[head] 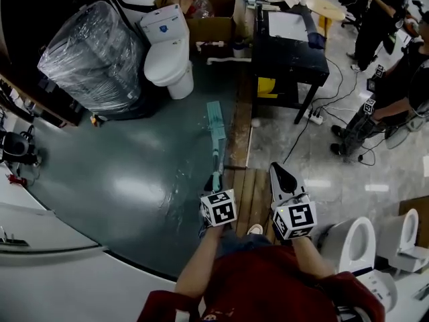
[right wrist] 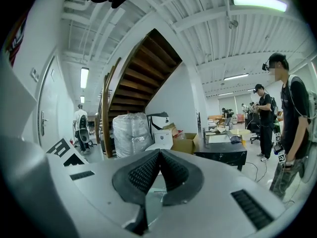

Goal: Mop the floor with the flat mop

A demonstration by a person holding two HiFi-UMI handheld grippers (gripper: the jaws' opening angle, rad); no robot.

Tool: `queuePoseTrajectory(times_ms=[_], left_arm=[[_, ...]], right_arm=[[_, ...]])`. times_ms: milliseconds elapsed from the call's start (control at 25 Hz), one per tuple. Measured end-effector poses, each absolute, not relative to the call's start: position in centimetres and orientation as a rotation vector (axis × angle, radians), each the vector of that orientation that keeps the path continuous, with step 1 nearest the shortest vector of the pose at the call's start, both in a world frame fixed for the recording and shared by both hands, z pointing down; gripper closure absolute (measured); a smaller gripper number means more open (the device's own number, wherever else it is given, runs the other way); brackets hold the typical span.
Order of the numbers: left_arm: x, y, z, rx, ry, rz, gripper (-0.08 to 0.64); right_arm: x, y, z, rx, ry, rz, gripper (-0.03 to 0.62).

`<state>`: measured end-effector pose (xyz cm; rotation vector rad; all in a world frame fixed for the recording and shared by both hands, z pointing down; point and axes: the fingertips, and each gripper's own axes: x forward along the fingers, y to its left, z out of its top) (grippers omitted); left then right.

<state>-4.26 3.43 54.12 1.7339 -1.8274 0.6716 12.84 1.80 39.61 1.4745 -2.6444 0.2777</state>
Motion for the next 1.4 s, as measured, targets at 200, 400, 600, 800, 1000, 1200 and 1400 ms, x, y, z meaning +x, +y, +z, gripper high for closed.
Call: queuePoseTrajectory(times_ms=[200, 400, 600, 800, 1000, 1200, 1400], left_arm=[[-4.6, 0.4, 53.6, 1.735, -1.822, 0.679, 0.433], [-5.2, -2.8, 53.3, 1.738, -1.823, 0.681, 0.433], [-5.5, -5.4, 53.7, 1.755, -1.824, 0.706, 0.433], [-5.8, -8.6, 54.1, 1.762, -1.829, 0.697, 0.431], [-7.9, -11.7, 54.4, 1.763, -1.826, 0.669, 0.431], [-10.0, -15.3, 55.0, 1.765, -1.831, 0.645, 0.431], [-11.0, -19.0, 56.1, 1.792, -1.831, 0.652, 0.431]], right_arm=[[12.4, -1.1, 39.4, 1.489, -2.629, 0.283, 0.575], [11.6, -3.7, 39.7, 1.5, -2.611, 0.305, 0.575], [10.4, -6.3, 40.0, 1.5, -2.591, 0.313, 0.575], [9.7, -9.2, 40.6, 1.513, -2.569, 0.305, 0.575], [7.7, -11.8, 41.5, 1.513, -2.547, 0.316, 0.575], [5.0, -14.4, 42.8, 1.491, -2.523, 0.324, 0.575], [3.2, -17.1, 44.3, 1.493, -2.485, 0.324, 0.575]])
